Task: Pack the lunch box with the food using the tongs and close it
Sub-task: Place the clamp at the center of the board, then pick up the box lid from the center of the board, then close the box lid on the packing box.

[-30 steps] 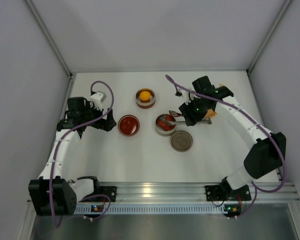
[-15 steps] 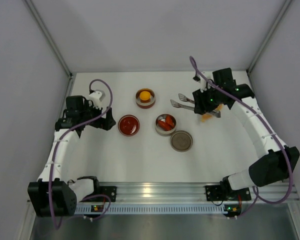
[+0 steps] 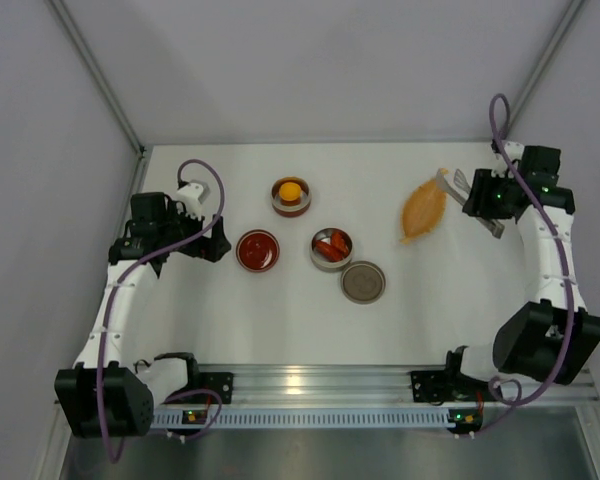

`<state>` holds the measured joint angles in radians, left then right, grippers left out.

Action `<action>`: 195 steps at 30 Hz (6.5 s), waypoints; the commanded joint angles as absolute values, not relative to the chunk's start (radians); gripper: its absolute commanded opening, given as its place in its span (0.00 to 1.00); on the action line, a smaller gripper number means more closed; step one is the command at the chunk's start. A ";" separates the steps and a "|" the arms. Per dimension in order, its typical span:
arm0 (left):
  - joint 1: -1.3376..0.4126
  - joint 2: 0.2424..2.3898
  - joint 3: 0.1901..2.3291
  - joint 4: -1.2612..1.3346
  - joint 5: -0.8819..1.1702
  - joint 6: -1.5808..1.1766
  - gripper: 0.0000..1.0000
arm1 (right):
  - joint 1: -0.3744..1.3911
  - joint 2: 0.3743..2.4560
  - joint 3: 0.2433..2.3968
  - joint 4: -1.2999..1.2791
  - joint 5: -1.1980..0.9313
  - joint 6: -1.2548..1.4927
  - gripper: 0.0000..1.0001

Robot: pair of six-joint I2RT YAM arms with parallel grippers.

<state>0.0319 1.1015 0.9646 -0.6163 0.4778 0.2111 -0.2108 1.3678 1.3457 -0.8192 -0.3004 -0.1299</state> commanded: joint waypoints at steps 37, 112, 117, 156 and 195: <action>0.031 1.106 0.977 -0.609 0.465 0.210 0.98 | -0.414 1.713 1.124 -0.555 -0.279 -0.390 0.81; 0.032 0.992 0.902 -0.733 0.407 0.339 0.98 | 0.354 1.670 1.173 -0.712 -0.201 -0.256 0.60; 0.034 1.002 0.905 -0.724 0.408 0.337 0.98 | 0.357 1.726 1.200 -0.709 -0.229 -0.247 0.57; 0.032 1.057 0.871 -0.485 1.104 0.043 0.98 | 0.589 1.321 1.502 -1.114 -0.486 -0.853 0.00; -0.313 0.839 0.588 0.598 1.189 -0.784 0.87 | 0.943 1.315 1.641 -0.792 -0.460 -0.557 0.00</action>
<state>-0.2928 0.8307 0.5575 0.4862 1.2034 -0.6724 0.9314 1.3083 1.5749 -0.8658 -0.4500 -0.5709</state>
